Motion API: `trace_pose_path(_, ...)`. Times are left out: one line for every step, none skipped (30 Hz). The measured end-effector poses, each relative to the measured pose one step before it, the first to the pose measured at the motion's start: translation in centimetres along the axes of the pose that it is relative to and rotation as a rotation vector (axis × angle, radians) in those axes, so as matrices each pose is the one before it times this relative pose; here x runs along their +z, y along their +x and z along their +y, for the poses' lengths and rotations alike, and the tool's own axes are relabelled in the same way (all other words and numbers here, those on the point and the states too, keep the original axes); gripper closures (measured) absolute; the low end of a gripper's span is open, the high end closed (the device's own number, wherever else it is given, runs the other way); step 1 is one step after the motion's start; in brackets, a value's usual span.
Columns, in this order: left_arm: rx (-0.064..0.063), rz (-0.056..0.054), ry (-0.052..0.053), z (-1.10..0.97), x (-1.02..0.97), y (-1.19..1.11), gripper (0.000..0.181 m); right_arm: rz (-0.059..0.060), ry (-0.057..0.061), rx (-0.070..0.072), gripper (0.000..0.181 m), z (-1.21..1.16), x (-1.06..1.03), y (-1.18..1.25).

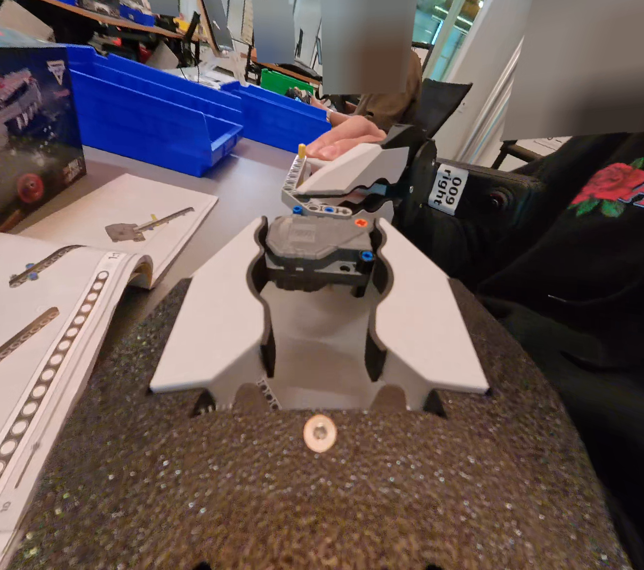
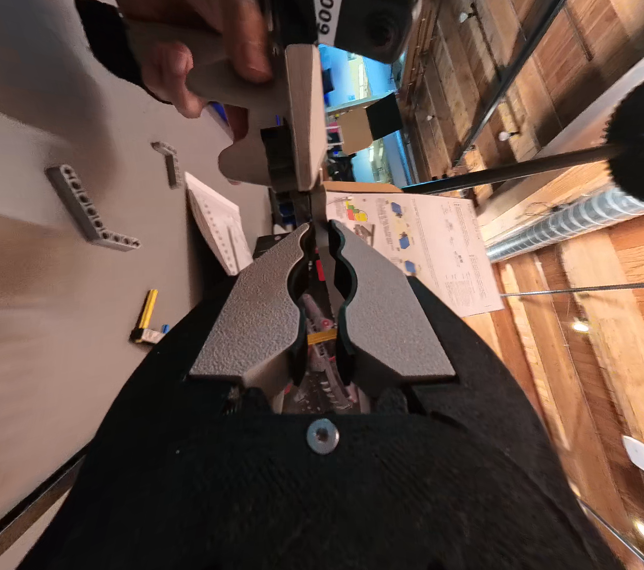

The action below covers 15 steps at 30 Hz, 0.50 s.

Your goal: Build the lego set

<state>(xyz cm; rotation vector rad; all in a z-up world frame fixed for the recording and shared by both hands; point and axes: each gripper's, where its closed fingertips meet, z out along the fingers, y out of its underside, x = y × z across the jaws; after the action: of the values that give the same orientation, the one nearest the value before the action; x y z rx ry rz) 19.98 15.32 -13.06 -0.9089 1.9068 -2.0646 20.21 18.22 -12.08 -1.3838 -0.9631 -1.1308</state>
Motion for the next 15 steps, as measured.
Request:
trace_pose_path(0.0080, -0.0015, -0.0154, 0.260, 0.018, -0.030, 0.122, 0.0266, 0.0068, -0.0101, 0.176, -0.140, 0.000, 0.248)
trace_pose_path(0.0185, -0.0047, -0.0138, 0.231, 0.034, -0.020, 0.117, -0.0019, 0.0084, -0.0025, 0.176, -0.120, 0.034, -0.081)
trace_pose_path(0.0191, -0.0003, -0.0100, 0.139, 0.054, 0.095, 0.117, -0.0181, 0.0002, 0.0024, 0.176, 0.015, 0.089, -0.310)
trace_pose_path(0.0153, -0.0059, -0.0045, 0.025, 0.043, -0.004, 0.118, 0.0071, -0.0018, -0.0083, 0.176, 0.058, 0.032, -0.062)
trace_pose_path(0.0107, -0.0084, -0.0013, 0.010, 0.009, -0.091, 0.121, 0.0107, 0.0075, -0.0174, 0.176, -0.095, -0.022, -0.032)
trace_pose_path(0.0040, 0.0018, -0.0075, 0.141, -0.015, -0.012, 0.122, -0.0025, -0.0014, -0.0106, 0.176, 0.014, 0.032, -0.116)
trace_pose_path(0.0022, 0.0013, -0.0143, 0.199, -0.012, -0.060, 0.123, -0.0058, -0.0053, -0.0043, 0.176, 0.035, 0.056, -0.113)
trace_pose_path(0.0075, -0.0059, -0.0151, 0.193, 0.024, -0.117, 0.124, 0.0024, -0.0018, -0.0111, 0.176, -0.004, 0.038, -0.047)
trace_pose_path(0.0142, -0.0151, -0.0189, 0.261, 0.044, -0.188, 0.124, 0.0019, -0.0015, -0.0124, 0.176, 0.034, 0.040, -0.118)
trace_pose_path(0.0183, -0.0182, -0.0211, 0.326, 0.058, -0.236, 0.124, -0.0036, -0.0075, -0.0177, 0.176, 0.160, 0.099, -0.265)
trace_pose_path(0.0121, -0.0117, -0.0149, 0.279, 0.056, -0.168, 0.124, -0.0025, -0.0069, -0.0226, 0.176, 0.110, 0.057, -0.301)
trace_pose_path(0.0001, 0.0021, -0.0050, 0.124, 0.045, 0.006, 0.124, 0.0076, 0.0021, -0.0213, 0.176, -0.039, 0.000, -0.108)
trace_pose_path(-0.0079, 0.0081, 0.0002, 0.001, 0.003, 0.080, 0.125, 0.0057, 0.0005, -0.0112, 0.176, -0.062, -0.010, -0.008)
trace_pose_path(-0.0072, 0.0086, 0.0000, -0.004, -0.014, 0.087, 0.125, -0.0025, 0.0001, -0.0006, 0.176, -0.082, -0.019, -0.016)
trace_pose_path(-0.0060, 0.0101, 0.0016, -0.019, -0.029, 0.117, 0.125, -0.0033, 0.0035, 0.0010, 0.176, -0.137, -0.054, 0.032)
